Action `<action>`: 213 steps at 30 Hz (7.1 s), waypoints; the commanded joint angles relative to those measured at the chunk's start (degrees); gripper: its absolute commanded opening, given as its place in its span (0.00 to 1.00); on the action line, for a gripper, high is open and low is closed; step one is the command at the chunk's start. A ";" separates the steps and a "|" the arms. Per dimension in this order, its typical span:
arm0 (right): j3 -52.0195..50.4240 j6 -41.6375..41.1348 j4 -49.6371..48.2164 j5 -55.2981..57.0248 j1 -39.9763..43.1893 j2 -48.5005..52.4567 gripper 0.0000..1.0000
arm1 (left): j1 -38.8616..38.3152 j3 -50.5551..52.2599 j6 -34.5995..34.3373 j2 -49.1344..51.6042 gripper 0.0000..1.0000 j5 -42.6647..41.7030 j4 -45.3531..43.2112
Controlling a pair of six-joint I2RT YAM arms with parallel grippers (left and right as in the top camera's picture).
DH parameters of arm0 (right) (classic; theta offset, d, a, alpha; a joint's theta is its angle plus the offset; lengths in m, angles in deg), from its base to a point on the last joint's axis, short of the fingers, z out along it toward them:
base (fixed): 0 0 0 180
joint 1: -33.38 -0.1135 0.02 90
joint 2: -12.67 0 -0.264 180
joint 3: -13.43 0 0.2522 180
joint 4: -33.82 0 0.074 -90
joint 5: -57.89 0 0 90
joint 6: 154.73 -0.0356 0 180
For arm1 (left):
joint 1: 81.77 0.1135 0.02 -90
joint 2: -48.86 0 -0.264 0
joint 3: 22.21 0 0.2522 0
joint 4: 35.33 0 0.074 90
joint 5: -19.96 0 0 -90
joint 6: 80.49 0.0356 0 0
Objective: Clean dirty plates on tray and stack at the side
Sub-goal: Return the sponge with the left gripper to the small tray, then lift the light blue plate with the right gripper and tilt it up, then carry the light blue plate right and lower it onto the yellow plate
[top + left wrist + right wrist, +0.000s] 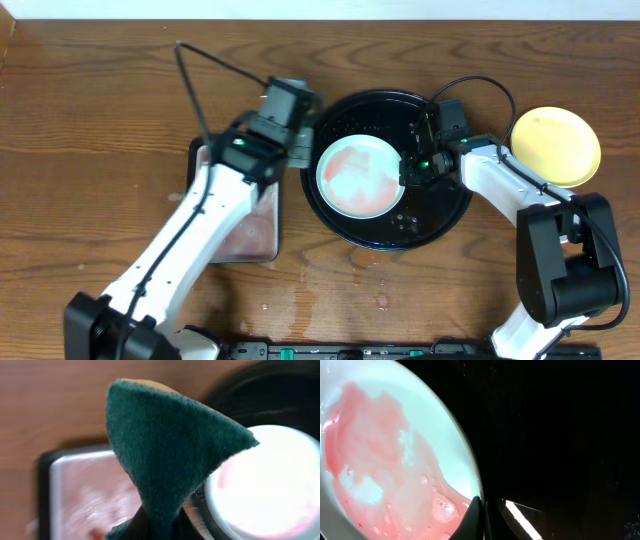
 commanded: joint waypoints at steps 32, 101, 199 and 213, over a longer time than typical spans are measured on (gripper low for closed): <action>0.48 0.79 0.76 -0.72 -0.61 0.59 0.01 | 14.53 17.75 -14.60 2.60 0.42 -2.23 0.39; 15.23 0.17 15.37 12.48 -0.35 -3.04 0.01 | 14.53 15.21 -9.38 -33.40 0.74 -8.22 2.67; 21.57 1.49 24.55 92.83 -29.86 -2.84 0.01 | 14.56 15.21 -8.79 -33.51 0.74 -8.20 1.57; 21.57 1.20 24.06 88.52 -28.98 -2.84 0.01 | 14.56 15.21 -8.76 -33.51 0.74 -8.17 1.95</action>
